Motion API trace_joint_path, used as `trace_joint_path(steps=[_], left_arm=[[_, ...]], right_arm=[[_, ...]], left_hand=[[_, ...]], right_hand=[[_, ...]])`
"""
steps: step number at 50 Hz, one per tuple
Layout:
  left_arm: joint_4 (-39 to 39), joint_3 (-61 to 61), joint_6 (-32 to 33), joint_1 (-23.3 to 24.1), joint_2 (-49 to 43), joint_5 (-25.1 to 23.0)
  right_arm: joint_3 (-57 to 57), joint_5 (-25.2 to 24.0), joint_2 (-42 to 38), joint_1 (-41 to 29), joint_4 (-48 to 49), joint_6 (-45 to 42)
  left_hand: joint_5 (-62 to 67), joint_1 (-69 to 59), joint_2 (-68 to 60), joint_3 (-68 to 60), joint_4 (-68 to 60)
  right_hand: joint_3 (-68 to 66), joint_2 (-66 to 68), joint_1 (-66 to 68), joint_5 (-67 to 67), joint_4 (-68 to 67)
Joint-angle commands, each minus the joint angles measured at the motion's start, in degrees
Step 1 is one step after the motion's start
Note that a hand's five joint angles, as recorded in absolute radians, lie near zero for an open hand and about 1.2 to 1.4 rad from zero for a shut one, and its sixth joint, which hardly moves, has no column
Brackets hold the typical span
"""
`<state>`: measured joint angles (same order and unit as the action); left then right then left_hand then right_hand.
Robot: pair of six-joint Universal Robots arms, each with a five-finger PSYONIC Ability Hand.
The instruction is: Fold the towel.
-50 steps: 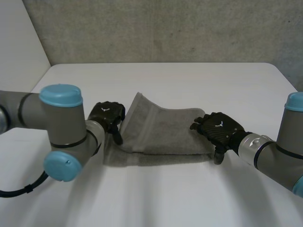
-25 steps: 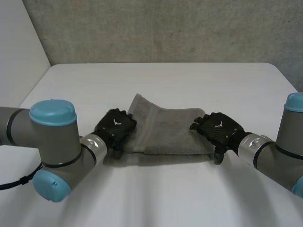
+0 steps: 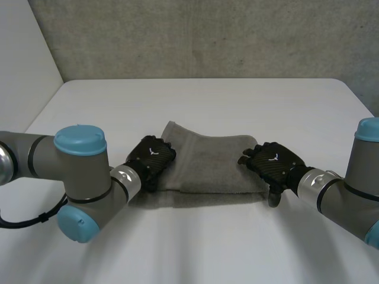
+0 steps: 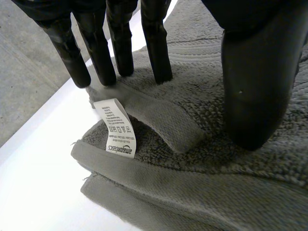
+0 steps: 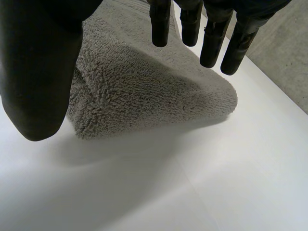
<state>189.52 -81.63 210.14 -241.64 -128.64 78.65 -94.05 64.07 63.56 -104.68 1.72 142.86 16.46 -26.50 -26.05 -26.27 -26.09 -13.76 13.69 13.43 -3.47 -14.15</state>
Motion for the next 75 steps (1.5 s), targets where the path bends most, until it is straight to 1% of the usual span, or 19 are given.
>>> trace_joint_path(steps=[1, 6, 8, 11, 13, 23, 28, 43, 45, 46, 47, 48, 49, 58, 64, 66, 67, 69, 75], left_arm=[[-0.38, 1.74, -0.08, 0.02, -1.08, 0.01], [-0.38, 1.92, -0.08, 0.02, -1.43, 0.01], [-0.55, 1.83, -0.08, 0.02, -1.35, 0.27], [-0.55, 1.65, -0.08, 0.02, -1.00, 0.36], [-0.81, 0.95, -0.16, 0.29, 0.23, 0.53], [-1.78, -6.77, 0.01, 0.20, 10.85, 0.71], [-1.08, -13.89, 0.19, 0.20, 15.78, 0.71], [-0.82, -19.18, 0.28, -0.50, 14.83, 0.71], [-0.73, -19.09, 0.28, -0.50, 14.82, 0.71], [-0.64, -18.92, 0.28, -0.50, 14.82, 0.80], [-0.64, -18.74, 0.28, -0.50, 14.82, 0.97], [-0.64, -18.74, 0.28, -0.50, 14.82, 0.98], [-0.55, -18.48, 0.28, -0.59, 14.91, 1.41], [0.24, -17.33, 0.19, -0.59, 15.62, 4.05], [0.33, -16.28, 0.10, -0.59, 16.14, 4.32], [0.33, -15.40, -0.60, -0.50, 16.32, 4.40], [0.33, -15.40, -0.60, -0.50, 16.32, 4.40], [0.24, -14.35, -1.39, 0.20, 16.32, 4.58], [-0.11, -13.38, -5.17, 0.64, 18.25, 4.49]], right_arm=[[0.01, 0.00, -0.19, 0.00, 0.04, -0.04], [0.09, 0.00, -0.37, 0.09, 0.04, -0.04], [0.09, 0.00, -0.37, 0.09, 0.04, -0.04], [0.09, 0.00, -0.37, 0.00, 0.04, -0.04], [0.09, 0.00, -0.28, 0.00, 0.04, -0.04], [-0.34, -0.26, 0.42, 0.00, 0.04, 0.05], [-0.78, -4.30, 1.73, 0.52, -0.57, 0.31], [-2.54, -6.07, 3.15, 0.44, -0.49, 1.02], [-2.63, -6.07, 2.88, 0.53, -0.13, 1.02], [-2.63, -5.98, 2.53, 0.44, 0.30, 1.02], [-2.54, -5.89, 1.92, 0.44, 1.26, 0.84], [-2.54, -5.89, 1.91, 0.44, 1.27, 0.84], [-2.54, -5.80, 0.96, 0.35, 2.49, 0.84], [-2.37, -5.28, -1.69, 0.35, 4.96, 0.14], [-1.93, -5.10, -2.83, 0.35, 6.11, -0.04], [-1.66, -4.40, -3.36, 0.35, 6.72, -0.21], [-1.66, -4.40, -3.36, 0.35, 6.72, -0.21], [-1.66, -3.09, -2.92, 0.61, 6.55, -0.91], [-1.75, -1.14, -0.28, 1.32, 5.84, -2.94]], left_hand=[[8.14, -8.11, -8.56, -8.33, -8.52], [22.61, -22.57, -23.02, -22.80, -22.98], [35.50, -35.46, -35.91, -35.69, -35.87], [40.27, -40.24, -40.69, -40.46, -40.64], [53.47, -53.44, -53.89, -53.66, -53.85], [53.54, -53.50, -53.95, -53.73, -53.91], [53.54, -53.50, -53.95, -53.73, -53.91], [53.54, -53.50, -53.95, -53.73, -53.91], [47.67, -47.64, -48.09, -47.86, -48.05], [30.02, -29.99, -30.44, -30.21, -30.39], [3.53, -3.50, -3.95, -3.72, -3.91], [3.27, -3.23, -3.68, -3.46, -3.64], [-16.46, 16.50, 16.05, 16.27, 16.09], [-15.41, 15.44, 14.99, 15.22, 15.03], [-15.24, 15.27, 14.82, 15.05, 14.86], [-14.73, 14.77, 14.32, 14.55, 14.36], [-14.73, 14.77, 14.32, 14.54, 14.36], [-14.73, 14.77, 14.32, 14.54, 14.36], [-14.40, 14.43, 13.98, 14.21, 14.02]], right_hand=[[3.76, -3.69, -3.43, 3.47, 4.15], [3.76, -3.69, -3.43, 3.47, 4.15], [3.76, -3.69, -3.43, 3.47, 4.15], [3.76, -3.69, -3.43, 3.47, 4.15], [3.76, -3.69, -3.43, 3.47, 4.15], [3.76, -3.69, -3.43, 3.47, 4.15], [3.76, -3.69, -3.43, 3.47, 4.15], [3.76, -3.69, -3.43, 3.47, 4.15], [3.76, -3.69, -3.43, 3.47, 4.15], [3.76, -3.69, -3.43, 3.47, 4.15], [3.76, -3.69, -3.43, 3.47, 4.15], [3.76, -3.69, -3.43, 3.47, 4.15], [3.76, -3.69, -3.43, 3.47, 4.15], [-10.96, 11.03, 11.29, -11.25, -10.56], [-33.50, 33.57, 33.83, -33.79, -33.10], [-47.37, 47.44, 47.71, -47.67, -46.98], [-47.46, 47.53, 47.79, -47.75, -47.06], [-66.15, 66.22, 66.49, -66.44, -65.76], [-66.24, 66.31, 66.57, -66.53, -65.85]])
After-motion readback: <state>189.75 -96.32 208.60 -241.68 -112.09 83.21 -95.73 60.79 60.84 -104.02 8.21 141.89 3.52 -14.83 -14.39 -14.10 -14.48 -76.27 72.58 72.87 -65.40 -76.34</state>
